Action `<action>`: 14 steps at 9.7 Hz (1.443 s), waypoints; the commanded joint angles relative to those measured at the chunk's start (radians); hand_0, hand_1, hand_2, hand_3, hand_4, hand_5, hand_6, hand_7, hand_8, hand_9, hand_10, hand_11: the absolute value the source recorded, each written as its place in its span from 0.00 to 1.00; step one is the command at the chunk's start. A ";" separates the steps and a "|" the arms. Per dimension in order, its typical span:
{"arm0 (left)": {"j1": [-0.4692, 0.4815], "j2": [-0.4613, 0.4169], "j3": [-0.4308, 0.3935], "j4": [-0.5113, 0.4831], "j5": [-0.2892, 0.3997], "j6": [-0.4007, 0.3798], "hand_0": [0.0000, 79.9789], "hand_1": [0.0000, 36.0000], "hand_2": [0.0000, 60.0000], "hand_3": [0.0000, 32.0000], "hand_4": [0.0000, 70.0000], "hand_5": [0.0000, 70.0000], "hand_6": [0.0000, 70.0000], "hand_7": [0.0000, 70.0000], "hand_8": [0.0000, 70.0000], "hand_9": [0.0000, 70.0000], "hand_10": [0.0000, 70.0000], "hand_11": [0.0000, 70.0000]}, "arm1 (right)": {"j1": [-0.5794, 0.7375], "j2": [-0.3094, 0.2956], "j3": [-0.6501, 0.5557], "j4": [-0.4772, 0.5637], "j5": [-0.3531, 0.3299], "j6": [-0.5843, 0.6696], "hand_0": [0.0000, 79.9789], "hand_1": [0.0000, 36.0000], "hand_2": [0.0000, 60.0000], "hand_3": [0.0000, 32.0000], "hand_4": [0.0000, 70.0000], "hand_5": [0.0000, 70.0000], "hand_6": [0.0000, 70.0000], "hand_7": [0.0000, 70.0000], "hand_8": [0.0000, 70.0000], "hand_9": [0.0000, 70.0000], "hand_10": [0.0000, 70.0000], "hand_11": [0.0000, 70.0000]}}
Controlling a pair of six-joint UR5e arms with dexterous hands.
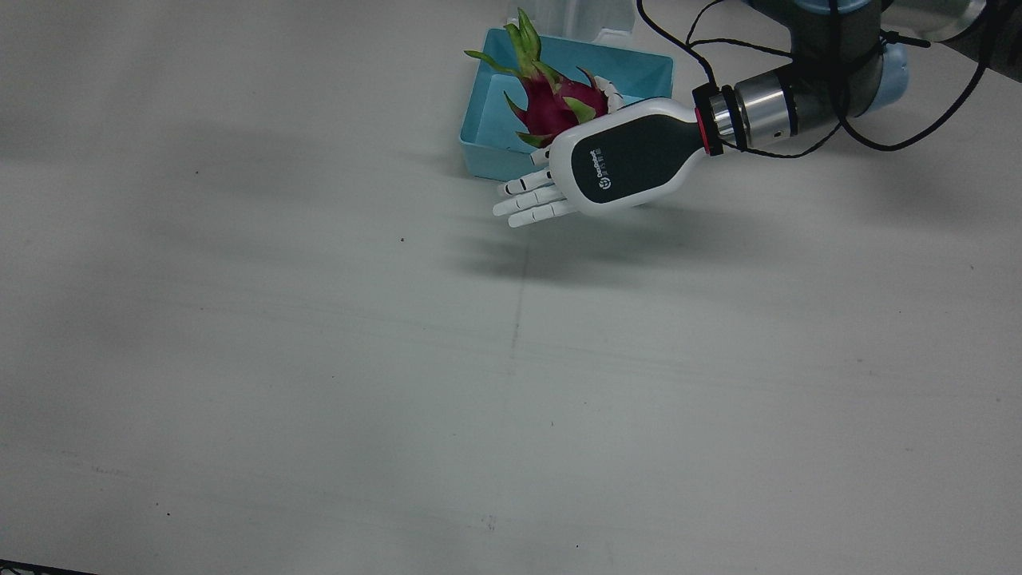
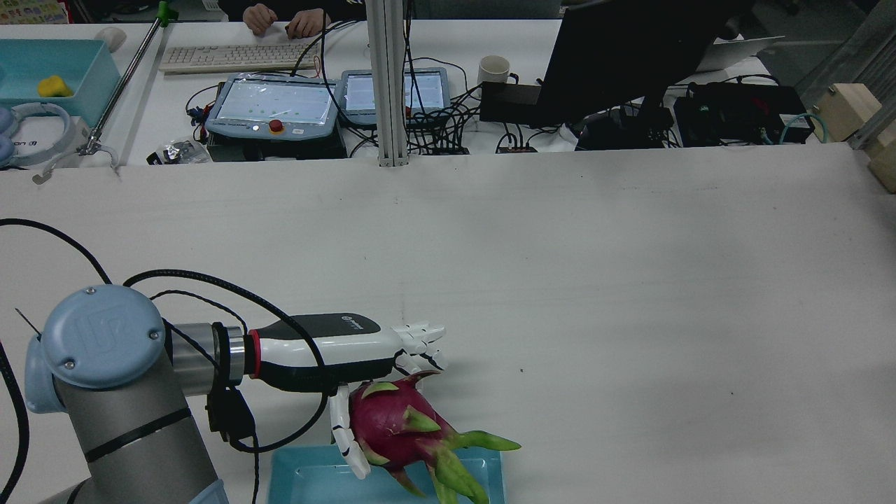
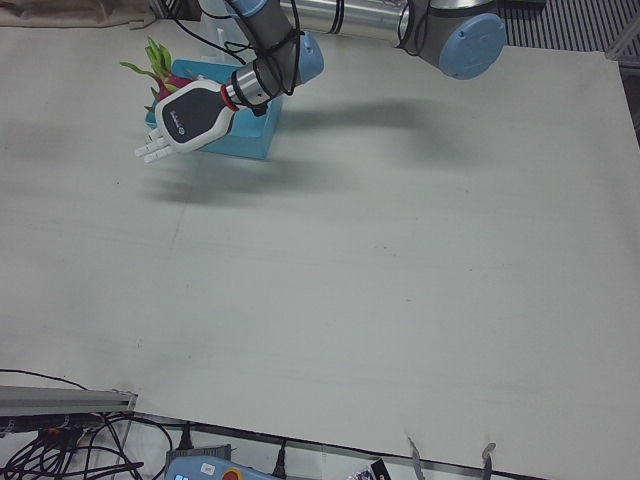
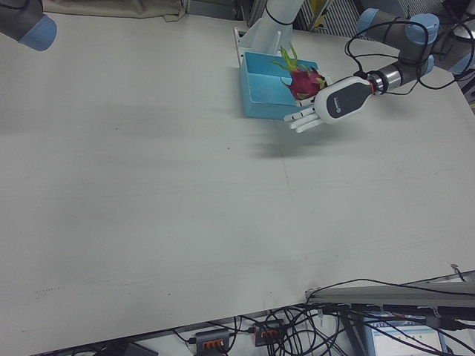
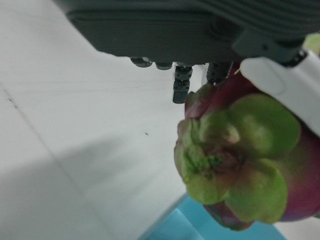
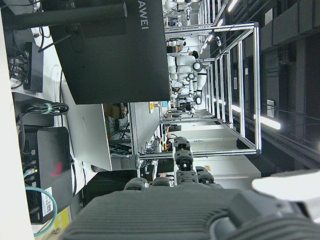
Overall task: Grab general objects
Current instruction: 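Lift the dragon fruit and carry it over the light-blue tray, then lower the dragon fruit into the tray and open the left hand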
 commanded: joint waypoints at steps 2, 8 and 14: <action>0.115 -0.032 -0.007 0.046 -0.008 0.001 0.61 0.18 0.01 0.00 0.77 0.51 0.02 0.25 0.00 0.03 0.00 0.00 | 0.000 0.000 0.000 -0.001 0.001 0.001 0.00 0.00 0.00 0.00 0.00 0.00 0.00 0.00 0.00 0.00 0.00 0.00; 0.109 0.098 -0.070 0.000 -0.016 0.021 0.57 0.00 0.00 1.00 0.00 0.00 0.00 0.06 0.00 0.00 0.00 0.00 | 0.000 0.000 0.000 0.000 -0.001 0.001 0.00 0.00 0.00 0.00 0.00 0.00 0.00 0.00 0.00 0.00 0.00 0.00; -0.045 -0.024 -0.021 0.087 -0.095 0.008 0.57 0.00 0.00 0.58 0.00 0.02 0.00 0.13 0.00 0.01 0.00 0.00 | 0.000 0.000 0.001 -0.001 0.001 -0.002 0.00 0.00 0.00 0.00 0.00 0.00 0.00 0.00 0.00 0.00 0.00 0.00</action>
